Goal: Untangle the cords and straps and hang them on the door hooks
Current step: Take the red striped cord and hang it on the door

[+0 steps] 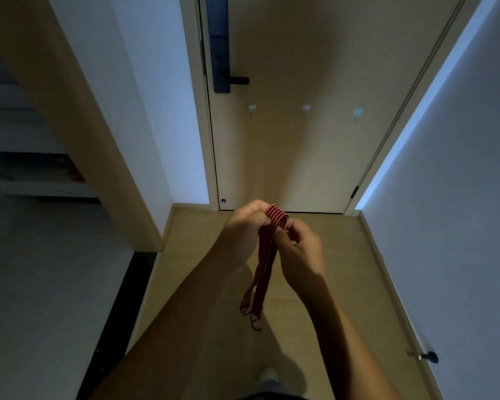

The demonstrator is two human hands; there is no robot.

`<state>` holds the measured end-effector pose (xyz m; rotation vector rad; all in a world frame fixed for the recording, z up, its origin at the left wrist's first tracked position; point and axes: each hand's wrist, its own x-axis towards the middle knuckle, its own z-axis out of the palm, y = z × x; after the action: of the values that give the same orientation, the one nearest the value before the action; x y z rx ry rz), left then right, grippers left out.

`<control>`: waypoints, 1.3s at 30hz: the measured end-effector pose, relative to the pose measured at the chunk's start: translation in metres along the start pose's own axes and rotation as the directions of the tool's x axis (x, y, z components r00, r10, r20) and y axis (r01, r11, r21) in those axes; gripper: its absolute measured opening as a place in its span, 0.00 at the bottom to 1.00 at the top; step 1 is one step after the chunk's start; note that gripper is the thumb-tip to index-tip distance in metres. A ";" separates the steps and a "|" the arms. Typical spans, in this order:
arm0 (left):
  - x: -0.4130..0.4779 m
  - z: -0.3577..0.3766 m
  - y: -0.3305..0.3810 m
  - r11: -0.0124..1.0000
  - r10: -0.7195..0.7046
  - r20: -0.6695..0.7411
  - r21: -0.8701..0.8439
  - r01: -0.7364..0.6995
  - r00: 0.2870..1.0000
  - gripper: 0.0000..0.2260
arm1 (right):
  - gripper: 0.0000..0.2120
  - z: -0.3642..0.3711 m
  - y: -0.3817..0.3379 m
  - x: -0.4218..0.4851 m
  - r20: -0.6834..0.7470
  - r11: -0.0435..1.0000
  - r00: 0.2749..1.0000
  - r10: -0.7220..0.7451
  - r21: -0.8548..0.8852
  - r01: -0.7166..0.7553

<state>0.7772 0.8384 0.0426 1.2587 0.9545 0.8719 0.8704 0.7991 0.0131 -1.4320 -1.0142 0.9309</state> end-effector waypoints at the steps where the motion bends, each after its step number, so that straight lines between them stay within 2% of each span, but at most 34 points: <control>1: 0.014 0.002 0.003 0.999 -0.002 -0.029 0.034 0.003 1.000 0.08 | 0.11 -0.003 -0.001 0.017 0.009 1.000 1.000 -0.015 -0.017 0.015; 5: 0.063 0.005 0.011 0.979 0.078 -0.117 0.194 -0.055 0.990 0.08 | 0.08 -0.014 -0.008 0.078 0.065 0.948 0.979 -0.194 -0.243 0.204; 7: 0.085 0.005 0.009 0.925 0.150 -0.124 0.367 -0.095 0.981 0.06 | 0.07 -0.017 -0.010 0.102 0.075 0.929 0.972 -0.224 -0.285 0.236; 9: 0.102 0.003 0.005 0.873 0.229 -0.113 0.464 -0.152 0.967 0.09 | 0.08 -0.019 -0.011 0.121 0.053 0.925 0.969 -0.241 -0.291 0.246; 13: 0.140 -0.002 0.007 0.865 0.360 -0.152 0.425 -0.268 0.920 0.11 | 0.07 -0.023 -0.009 0.167 0.040 0.916 0.965 -0.257 -0.307 0.257; 20: 0.222 -0.030 0.008 0.771 0.560 -0.197 0.479 -0.419 0.805 0.09 | 0.07 -0.006 -0.012 0.248 0.035 0.911 0.952 -0.303 -0.283 0.300; 25: 0.302 -0.060 0.035 0.740 0.607 -0.187 0.487 -0.463 0.773 0.10 | 0.07 0.018 -0.032 0.319 -0.008 0.860 0.902 -0.431 -0.305 0.408; 28: 0.350 -0.081 0.063 0.731 0.624 -0.168 0.472 -0.494 0.763 0.08 | 0.08 0.034 -0.060 0.370 0.024 0.903 0.931 -0.364 -0.236 0.359; 31: 0.395 -0.102 0.095 0.689 0.680 -0.147 0.463 -0.558 0.718 0.09 | 0.09 0.051 -0.089 0.420 0.017 0.894 0.919 -0.394 -0.226 0.387; 39: 0.488 -0.136 0.147 0.760 0.630 -0.155 0.324 -0.564 0.761 0.10 | 0.09 0.082 -0.127 0.521 -0.022 0.836 0.853 -0.521 -0.216 0.505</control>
<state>0.8276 1.3558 0.1321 1.7624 0.8859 1.4849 0.9516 1.3234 0.1276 -1.2475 -1.3754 0.3777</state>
